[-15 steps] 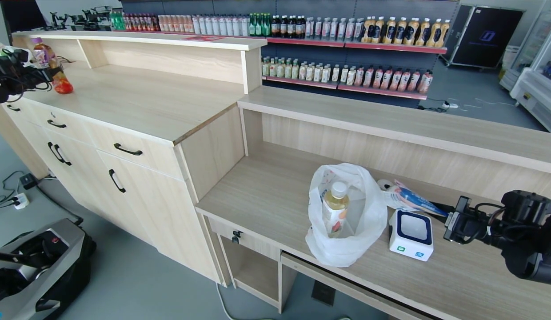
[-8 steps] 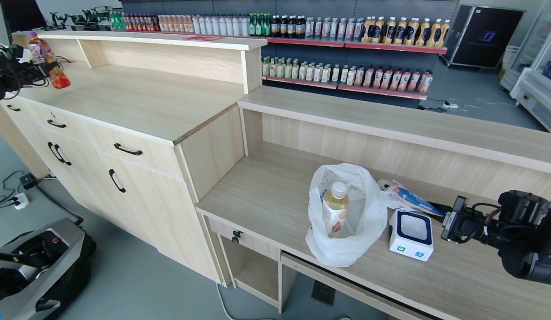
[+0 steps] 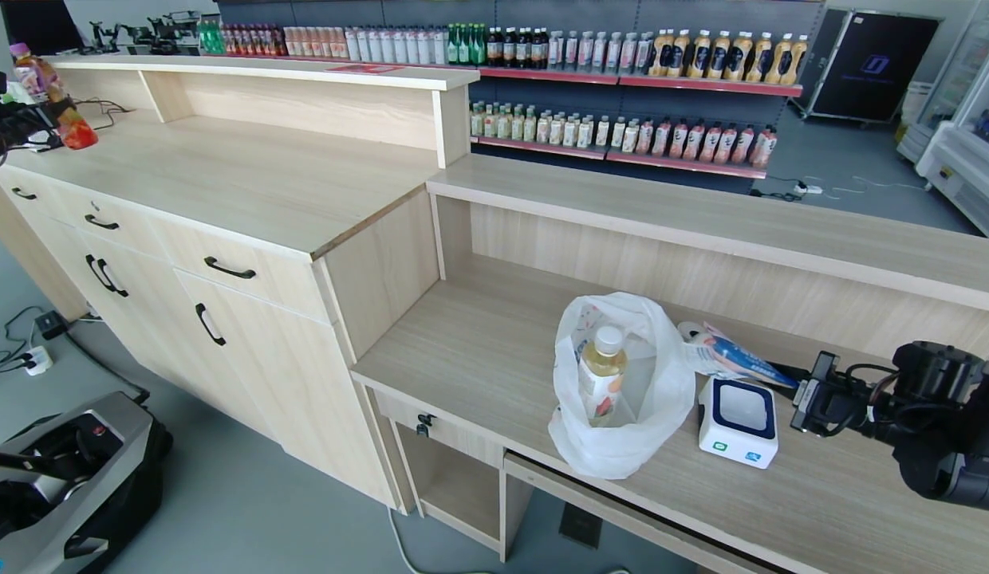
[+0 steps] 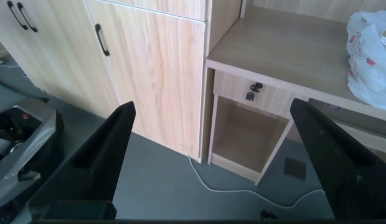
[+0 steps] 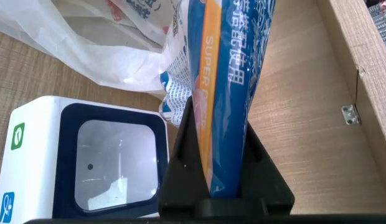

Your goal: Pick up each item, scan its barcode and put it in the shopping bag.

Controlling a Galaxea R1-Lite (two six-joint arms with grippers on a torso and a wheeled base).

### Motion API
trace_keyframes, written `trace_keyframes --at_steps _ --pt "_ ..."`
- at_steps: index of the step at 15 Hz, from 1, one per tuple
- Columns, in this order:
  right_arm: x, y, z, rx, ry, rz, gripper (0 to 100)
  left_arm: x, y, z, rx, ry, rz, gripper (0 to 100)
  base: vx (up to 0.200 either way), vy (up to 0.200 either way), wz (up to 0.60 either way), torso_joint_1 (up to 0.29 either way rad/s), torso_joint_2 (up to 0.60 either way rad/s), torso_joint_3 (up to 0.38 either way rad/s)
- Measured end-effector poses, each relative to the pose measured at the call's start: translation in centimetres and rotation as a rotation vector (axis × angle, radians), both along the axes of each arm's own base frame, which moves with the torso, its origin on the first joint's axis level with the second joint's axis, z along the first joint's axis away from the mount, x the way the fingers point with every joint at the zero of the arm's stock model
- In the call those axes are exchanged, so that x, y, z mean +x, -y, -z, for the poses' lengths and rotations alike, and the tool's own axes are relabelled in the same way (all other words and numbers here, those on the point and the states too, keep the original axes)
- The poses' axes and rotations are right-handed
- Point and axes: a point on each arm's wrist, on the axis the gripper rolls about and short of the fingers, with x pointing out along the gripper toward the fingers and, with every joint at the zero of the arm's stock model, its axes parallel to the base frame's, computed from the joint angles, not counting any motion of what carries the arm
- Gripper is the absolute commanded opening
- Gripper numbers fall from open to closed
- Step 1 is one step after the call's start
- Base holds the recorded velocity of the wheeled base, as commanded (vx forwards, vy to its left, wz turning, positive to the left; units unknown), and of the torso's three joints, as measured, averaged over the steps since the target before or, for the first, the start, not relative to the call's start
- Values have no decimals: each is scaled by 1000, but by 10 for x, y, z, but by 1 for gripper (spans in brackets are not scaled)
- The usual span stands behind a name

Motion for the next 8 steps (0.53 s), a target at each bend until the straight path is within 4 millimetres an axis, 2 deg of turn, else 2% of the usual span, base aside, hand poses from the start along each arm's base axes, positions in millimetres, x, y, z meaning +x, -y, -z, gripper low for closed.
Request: trace_keyframes --at_steps 2,4,6,8 --pt "0 0 -2 9 -3 1 0 0 0 0 0 0 0 100 0 0 0 0 0 0" --pt "-4 -2 -15 149 -93 21 0 0 0 0 0 0 0 100 0 0 0 0 0 0" --pt "-16 -4 -48 347 -195 83 0 0 0 0 0 0 0 100 0 0 0 0 0 0" --pt "-36 -6 -83 533 -272 220 0 0 0 0 0 0 0 100 0 0 0 0 0 0"
